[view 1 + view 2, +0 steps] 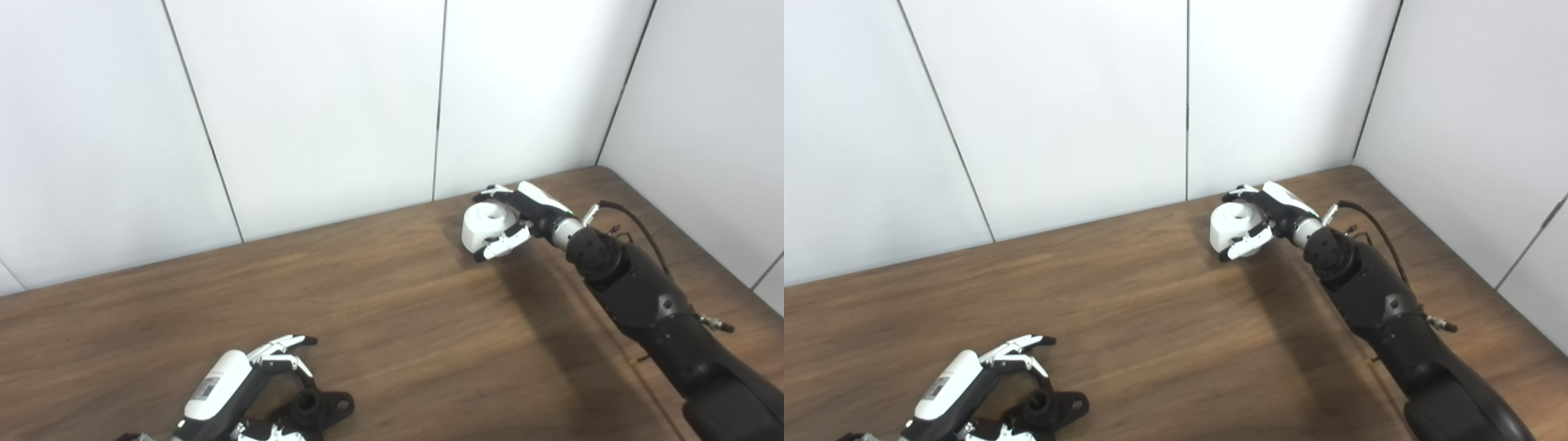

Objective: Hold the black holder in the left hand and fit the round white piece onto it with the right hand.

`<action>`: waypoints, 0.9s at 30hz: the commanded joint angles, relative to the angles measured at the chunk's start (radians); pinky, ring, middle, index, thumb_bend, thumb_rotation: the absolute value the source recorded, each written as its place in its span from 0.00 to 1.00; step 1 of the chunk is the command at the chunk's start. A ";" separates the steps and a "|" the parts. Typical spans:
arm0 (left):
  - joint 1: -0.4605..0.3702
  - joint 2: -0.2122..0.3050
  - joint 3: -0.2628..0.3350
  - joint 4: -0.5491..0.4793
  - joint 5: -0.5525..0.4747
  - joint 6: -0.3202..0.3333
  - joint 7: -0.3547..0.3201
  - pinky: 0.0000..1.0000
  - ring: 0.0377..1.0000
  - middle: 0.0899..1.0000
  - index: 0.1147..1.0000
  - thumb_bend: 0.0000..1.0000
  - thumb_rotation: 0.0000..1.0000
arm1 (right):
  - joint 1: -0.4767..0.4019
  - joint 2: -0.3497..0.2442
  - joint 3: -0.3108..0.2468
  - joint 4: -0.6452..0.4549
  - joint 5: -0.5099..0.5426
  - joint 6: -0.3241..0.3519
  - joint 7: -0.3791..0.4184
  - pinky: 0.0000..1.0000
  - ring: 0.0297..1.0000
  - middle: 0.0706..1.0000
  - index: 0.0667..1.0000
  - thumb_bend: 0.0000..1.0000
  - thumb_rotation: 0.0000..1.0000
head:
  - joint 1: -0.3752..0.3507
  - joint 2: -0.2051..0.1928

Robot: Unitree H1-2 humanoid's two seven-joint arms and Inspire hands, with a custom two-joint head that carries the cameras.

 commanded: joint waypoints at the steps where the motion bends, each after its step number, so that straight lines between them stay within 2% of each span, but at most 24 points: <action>1: 0.039 0.026 -0.022 0.030 0.031 0.052 -0.070 0.82 0.89 0.86 0.42 0.52 0.05 | -0.004 0.043 0.006 0.019 -0.019 -0.045 -0.054 0.81 0.90 0.88 0.54 0.68 0.13 | -0.001 0.000; 2: 0.039 0.026 -0.022 0.031 0.030 0.052 -0.071 0.82 0.89 0.86 0.42 0.52 0.05 | -0.004 0.048 0.005 0.027 -0.028 -0.052 -0.079 0.81 0.88 0.85 0.48 0.59 0.13 | -0.001 0.000; 3: 0.038 0.025 -0.022 0.034 0.030 0.050 -0.069 0.82 0.89 0.86 0.42 0.52 0.05 | -0.004 0.055 0.004 0.035 -0.041 -0.057 -0.109 0.81 0.88 0.84 0.47 0.55 0.13 | -0.002 0.001; 9: 0.038 0.021 -0.021 0.043 0.024 0.052 -0.069 0.83 0.89 0.86 0.41 0.52 0.05 | -0.004 0.069 0.010 0.064 -0.087 -0.083 -0.201 0.76 0.84 0.78 0.45 0.52 0.12 | 0.002 0.004; 21: 0.028 0.021 -0.027 0.057 0.025 0.043 -0.071 0.82 0.89 0.87 0.42 0.52 0.05 | 0.004 0.074 0.008 0.062 -0.111 -0.087 -0.229 0.73 0.83 0.76 0.45 0.52 0.13 | 0.011 0.006; 27: 0.033 0.017 -0.025 0.063 0.025 0.037 -0.059 0.83 0.89 0.86 0.41 0.52 0.05 | 0.012 0.071 -0.009 -0.024 -0.075 -0.094 -0.186 0.76 0.84 0.76 0.45 0.52 0.13 | 0.024 0.012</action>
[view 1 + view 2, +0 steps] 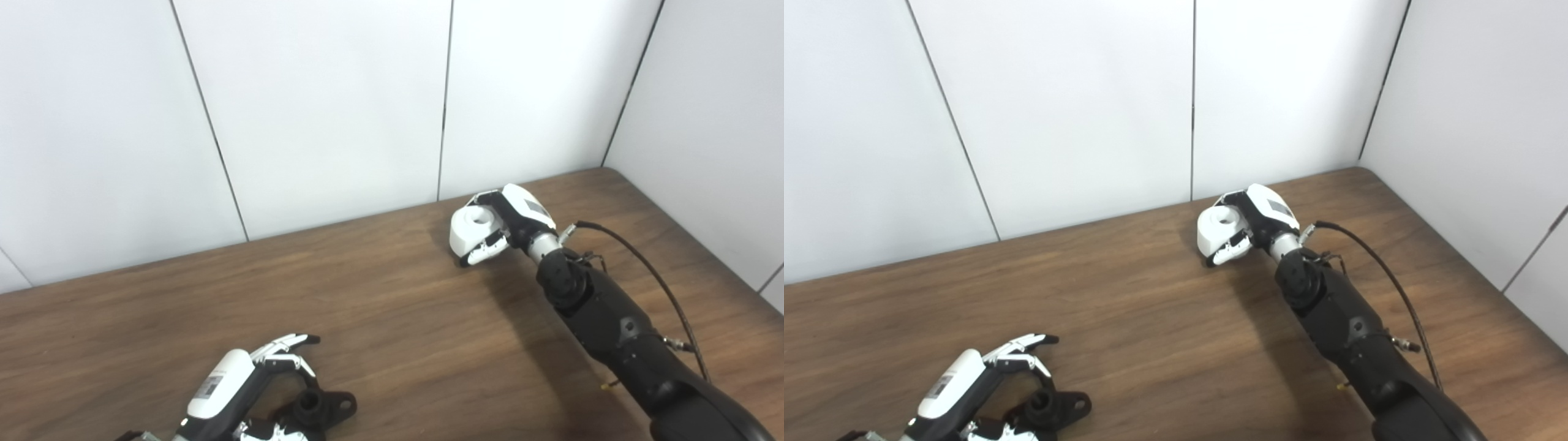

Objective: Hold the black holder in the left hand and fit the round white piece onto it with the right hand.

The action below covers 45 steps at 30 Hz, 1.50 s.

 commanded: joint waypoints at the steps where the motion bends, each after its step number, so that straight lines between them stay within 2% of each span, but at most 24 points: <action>1: 0.041 0.019 -0.019 0.056 0.037 0.039 -0.049 0.82 0.89 0.86 0.41 0.52 0.05 | -0.018 -0.015 -0.007 -0.075 0.012 -0.002 0.039 0.77 0.84 0.77 0.45 0.52 0.13 | 0.013 0.006; 10: 0.043 -0.001 -0.016 0.056 0.076 0.063 -0.020 0.81 0.88 0.85 0.41 0.52 0.05 | 0.002 0.001 0.000 -0.421 0.030 0.067 0.221 0.78 0.85 0.79 0.44 0.52 0.13 | 0.084 0.026; 18: 0.046 -0.025 -0.016 0.030 0.104 0.103 -0.033 0.84 0.89 0.86 0.41 0.52 0.05 | 0.036 0.025 0.024 -0.628 0.036 0.096 0.337 0.74 0.85 0.78 0.44 0.52 0.13 | 0.158 0.042; 23: 0.043 -0.046 -0.016 0.044 0.108 0.100 -0.019 0.83 0.89 0.85 0.41 0.52 0.05 | 0.062 0.045 0.050 -0.737 0.046 0.116 0.406 0.73 0.84 0.79 0.44 0.52 0.13 | 0.214 0.052; 29: 0.032 -0.069 -0.022 0.072 0.121 0.092 0.003 0.80 0.88 0.85 0.41 0.52 0.05 | 0.082 0.087 0.083 -0.802 0.051 0.116 0.452 0.72 0.83 0.78 0.44 0.52 0.13 | 0.262 0.065; 33: 0.027 -0.080 -0.027 0.073 0.122 0.109 -0.005 0.84 0.90 0.85 0.41 0.52 0.05 | 0.087 0.119 0.103 -0.827 0.045 0.123 0.474 0.72 0.83 0.78 0.44 0.52 0.13 | 0.296 0.075; 40: 0.023 -0.098 -0.030 0.052 0.135 0.156 -0.021 0.84 0.90 0.86 0.41 0.52 0.05 | 0.092 0.150 0.131 -0.820 0.033 0.096 0.493 0.74 0.83 0.78 0.44 0.52 0.13 | 0.338 0.092; 45: 0.018 -0.103 -0.036 0.058 0.143 0.148 -0.012 0.82 0.90 0.86 0.41 0.52 0.05 | 0.101 0.171 0.160 -0.809 0.024 0.089 0.489 0.73 0.82 0.78 0.44 0.52 0.13 | 0.350 0.099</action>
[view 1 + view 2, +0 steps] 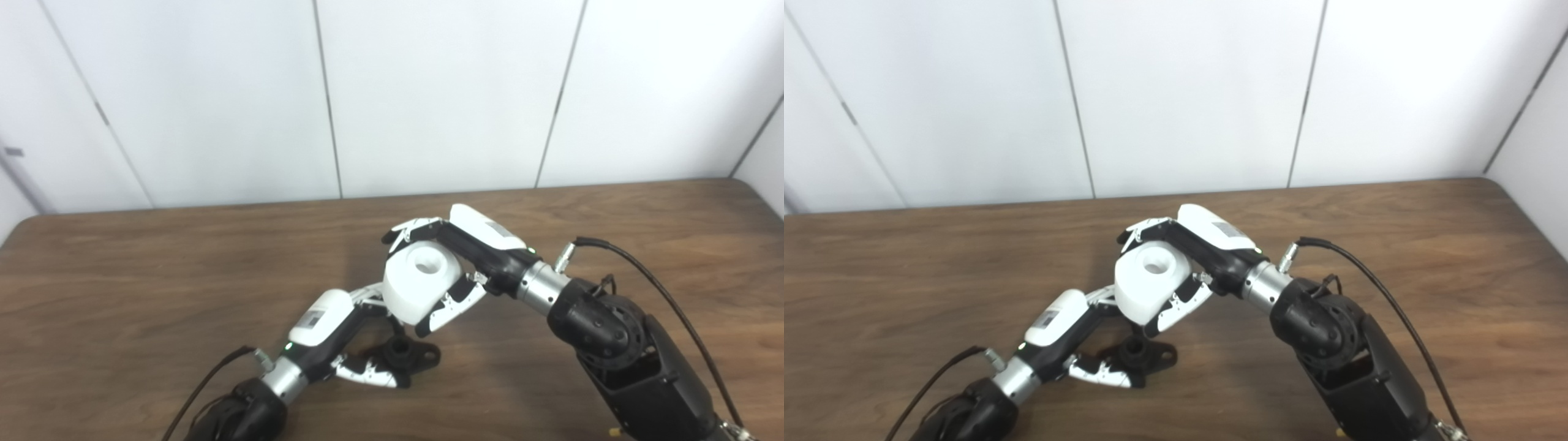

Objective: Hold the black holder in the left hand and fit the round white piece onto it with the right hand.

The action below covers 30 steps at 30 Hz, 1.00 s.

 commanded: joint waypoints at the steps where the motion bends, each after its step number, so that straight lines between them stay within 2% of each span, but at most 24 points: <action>1: 0.039 -0.004 -0.036 0.043 0.033 0.060 -0.055 0.82 0.90 0.86 0.41 0.52 0.05 | -0.026 0.013 0.003 -0.019 -0.006 -0.033 -0.011 0.73 0.82 0.78 0.44 0.52 0.13 | 0.004 0.004; 8: 0.042 -0.004 -0.040 0.020 0.030 0.101 -0.074 0.85 0.91 0.86 0.41 0.52 0.05 | -0.017 0.030 0.045 0.003 -0.030 -0.054 -0.006 0.69 0.82 0.78 0.44 0.52 0.13 | 0.009 0.014; 14: 0.039 -0.002 -0.044 0.024 0.039 0.097 -0.061 0.83 0.90 0.86 0.41 0.52 0.05 | -0.002 0.028 0.064 0.007 -0.024 -0.059 0.011 0.67 0.82 0.78 0.44 0.52 0.13 | 0.008 0.021; 23: 0.040 -0.003 -0.046 0.013 0.040 0.116 -0.072 0.83 0.91 0.85 0.41 0.52 0.05 | 0.026 0.008 0.077 0.028 -0.025 -0.083 0.036 0.70 0.84 0.78 0.44 0.52 0.13 | 0.016 0.029; 30: 0.041 0.001 -0.043 0.019 0.032 0.096 -0.059 0.80 0.90 0.85 0.41 0.52 0.05 | 0.024 -0.019 0.068 0.041 -0.017 -0.107 0.058 0.71 0.83 0.78 0.44 0.52 0.13 | 0.008 0.038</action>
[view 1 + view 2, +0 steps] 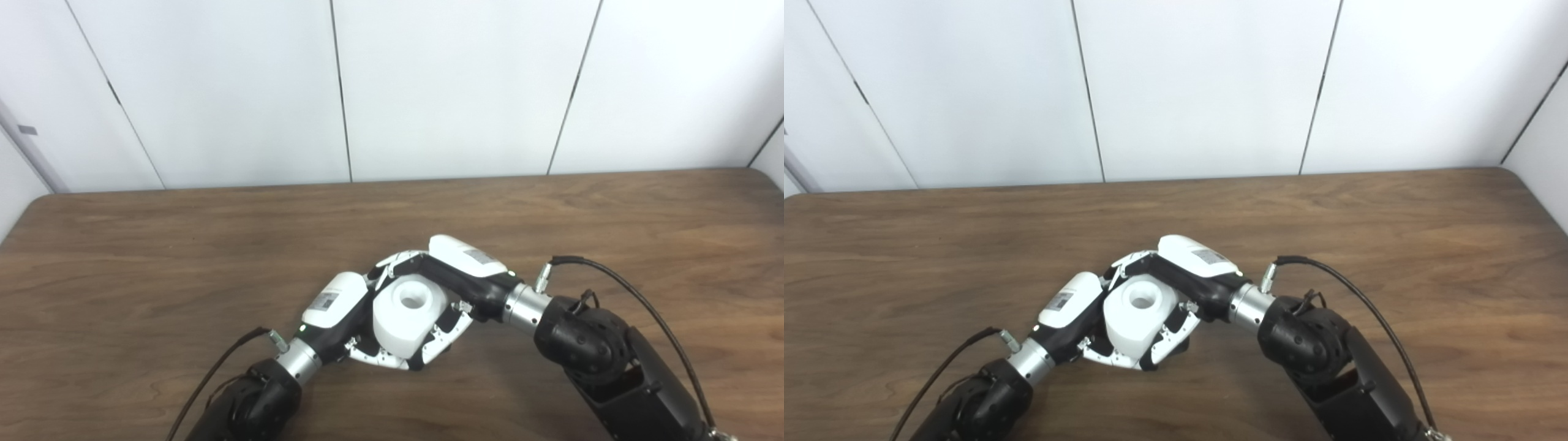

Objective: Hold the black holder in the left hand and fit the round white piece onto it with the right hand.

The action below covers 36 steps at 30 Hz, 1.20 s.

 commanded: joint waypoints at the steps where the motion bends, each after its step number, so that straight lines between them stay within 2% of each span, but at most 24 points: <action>1: 0.041 0.011 -0.027 0.034 0.018 0.060 -0.069 0.80 0.90 0.85 0.41 0.52 0.05 | -0.015 -0.022 -0.008 -0.007 0.007 -0.027 0.012 0.70 0.83 0.78 0.44 0.52 0.13 | -0.001 0.002; 7: 0.045 0.014 -0.029 0.019 0.015 0.076 -0.082 0.81 0.90 0.87 0.41 0.52 0.05 | -0.015 -0.048 -0.011 -0.015 0.011 -0.032 0.031 0.70 0.81 0.78 0.44 0.52 0.13 | -0.007 0.007; 16: 0.048 0.017 -0.035 0.006 0.013 0.089 -0.091 0.82 0.90 0.87 0.41 0.52 0.05 | -0.010 -0.057 -0.010 -0.020 0.014 -0.034 0.038 0.70 0.81 0.78 0.44 0.52 0.13 | 0.000 0.015; 36: 0.055 0.019 -0.033 -0.006 -0.002 0.095 -0.099 0.82 0.90 0.87 0.41 0.52 0.05 | 0.009 -0.011 0.020 0.033 -0.023 -0.045 0.014 0.70 0.81 0.78 0.44 0.52 0.13 | 0.004 0.023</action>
